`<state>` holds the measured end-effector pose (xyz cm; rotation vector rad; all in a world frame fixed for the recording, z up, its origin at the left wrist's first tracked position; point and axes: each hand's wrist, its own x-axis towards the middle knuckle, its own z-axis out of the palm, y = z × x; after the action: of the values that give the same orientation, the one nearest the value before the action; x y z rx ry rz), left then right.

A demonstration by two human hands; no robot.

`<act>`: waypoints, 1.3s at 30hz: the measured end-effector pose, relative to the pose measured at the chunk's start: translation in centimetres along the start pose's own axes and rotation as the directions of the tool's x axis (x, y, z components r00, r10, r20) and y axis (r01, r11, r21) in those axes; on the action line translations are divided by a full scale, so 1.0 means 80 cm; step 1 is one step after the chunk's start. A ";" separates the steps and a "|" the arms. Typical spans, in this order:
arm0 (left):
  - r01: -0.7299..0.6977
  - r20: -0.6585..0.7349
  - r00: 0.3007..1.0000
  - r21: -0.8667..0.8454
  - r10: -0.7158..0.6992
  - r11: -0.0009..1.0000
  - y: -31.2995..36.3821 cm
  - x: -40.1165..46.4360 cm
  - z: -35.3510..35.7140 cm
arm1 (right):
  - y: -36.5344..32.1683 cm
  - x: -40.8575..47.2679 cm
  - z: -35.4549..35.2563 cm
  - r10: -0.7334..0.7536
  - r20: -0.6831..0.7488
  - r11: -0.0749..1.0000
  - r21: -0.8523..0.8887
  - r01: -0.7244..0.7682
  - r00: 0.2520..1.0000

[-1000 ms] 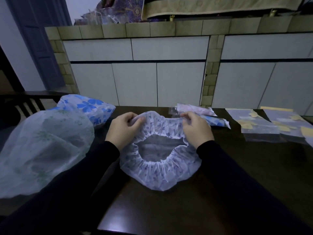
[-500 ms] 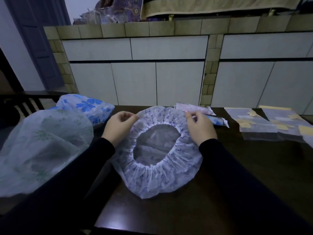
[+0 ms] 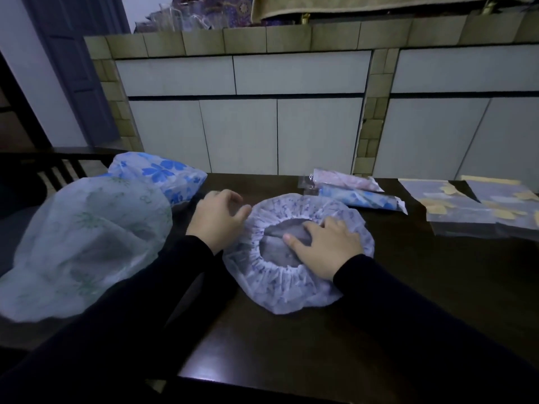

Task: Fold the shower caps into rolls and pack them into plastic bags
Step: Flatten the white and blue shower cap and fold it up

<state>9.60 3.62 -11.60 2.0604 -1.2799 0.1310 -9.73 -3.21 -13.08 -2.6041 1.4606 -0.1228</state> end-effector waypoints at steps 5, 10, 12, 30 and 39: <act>-0.108 0.085 0.991 0.097 0.100 0.989 0.033 -0.021 -0.013 | -0.010 -0.019 -0.030 -0.031 0.007 0.999 -0.022 0.031 1.000; -0.259 0.331 0.918 0.076 0.221 0.963 0.033 -0.026 -0.001 | -0.008 -0.001 -0.055 -0.102 -0.206 0.993 -0.082 0.086 0.973; -0.307 0.311 0.910 0.057 0.276 0.950 0.034 -0.022 -0.001 | 0.001 0.010 -0.046 -0.181 -0.212 0.981 -0.105 0.162 0.960; -0.097 0.538 0.834 0.362 -0.123 0.927 0.036 -0.015 0.024 | 0.043 0.027 -0.012 -0.082 0.197 0.996 -0.028 0.089 0.977; -0.241 0.394 0.907 0.198 0.148 0.950 0.044 -0.012 -0.007 | -0.011 -0.033 -0.031 -0.164 -0.016 0.977 0.136 0.165 0.986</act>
<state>6.39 3.78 -9.82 2.2303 -1.7855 -0.0214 -10.70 -0.76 -10.43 -2.6097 1.1901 -0.2397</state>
